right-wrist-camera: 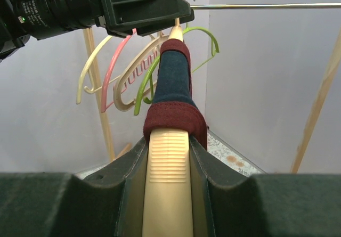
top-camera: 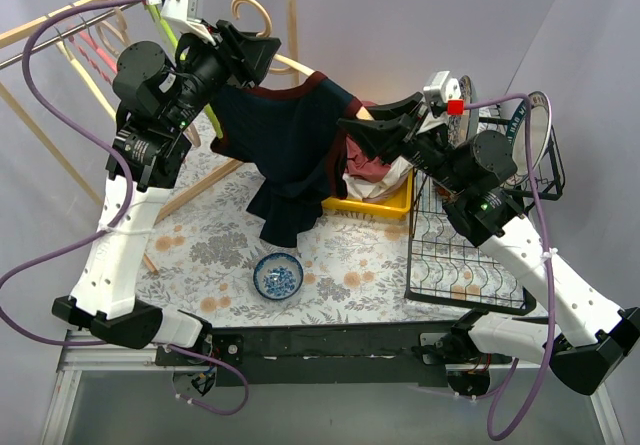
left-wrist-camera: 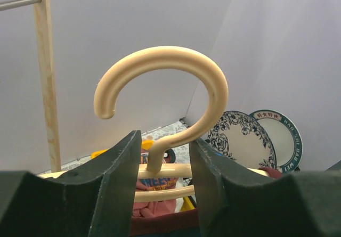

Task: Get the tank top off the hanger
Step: Pick up the hanger from the clothesline, then remove the tank top from the hanger.

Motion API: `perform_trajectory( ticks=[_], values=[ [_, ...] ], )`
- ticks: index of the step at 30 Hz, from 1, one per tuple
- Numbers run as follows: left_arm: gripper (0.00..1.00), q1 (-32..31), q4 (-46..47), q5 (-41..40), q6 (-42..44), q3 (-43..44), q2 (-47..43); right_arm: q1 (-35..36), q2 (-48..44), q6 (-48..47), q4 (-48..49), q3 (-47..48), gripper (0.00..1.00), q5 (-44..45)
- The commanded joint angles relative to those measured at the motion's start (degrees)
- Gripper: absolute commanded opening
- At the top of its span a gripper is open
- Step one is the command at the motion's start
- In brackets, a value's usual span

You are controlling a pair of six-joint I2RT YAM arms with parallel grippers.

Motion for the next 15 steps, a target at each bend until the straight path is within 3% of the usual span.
perform_trajectory(
  ticks=[1, 3, 4, 5, 8, 15],
  values=[
    [0.39, 0.0, 3.1, 2.5, 1.8, -2.3, -1.9, -0.1, -1.8, 0.8, 5.7, 1.7, 0.01, -2.8],
    [0.33, 0.0, 3.0, 2.6, 1.9, -2.4, -1.7, -0.2, -1.7, 0.8, 5.8, 1.3, 0.01, -3.0],
    [0.27, 0.0, 2.8, 2.6, 2.0, -2.3, -1.5, -0.1, -1.6, 0.8, 5.8, 1.2, 0.01, -2.9],
    [0.15, 0.0, 2.6, 2.3, 2.1, -2.4, -1.4, -0.1, -1.5, 0.8, 5.8, 1.2, 0.01, -2.9],
    [0.03, 0.0, 2.3, 0.4, 2.5, -2.9, -1.5, -0.1, -1.0, 0.0, 4.9, 1.7, 0.01, -2.6],
    [0.00, 0.0, 6.3, -2.2, 2.4, -5.9, -3.4, -0.1, -0.1, -0.3, 0.6, 5.0, 0.02, -1.9]
  ],
)
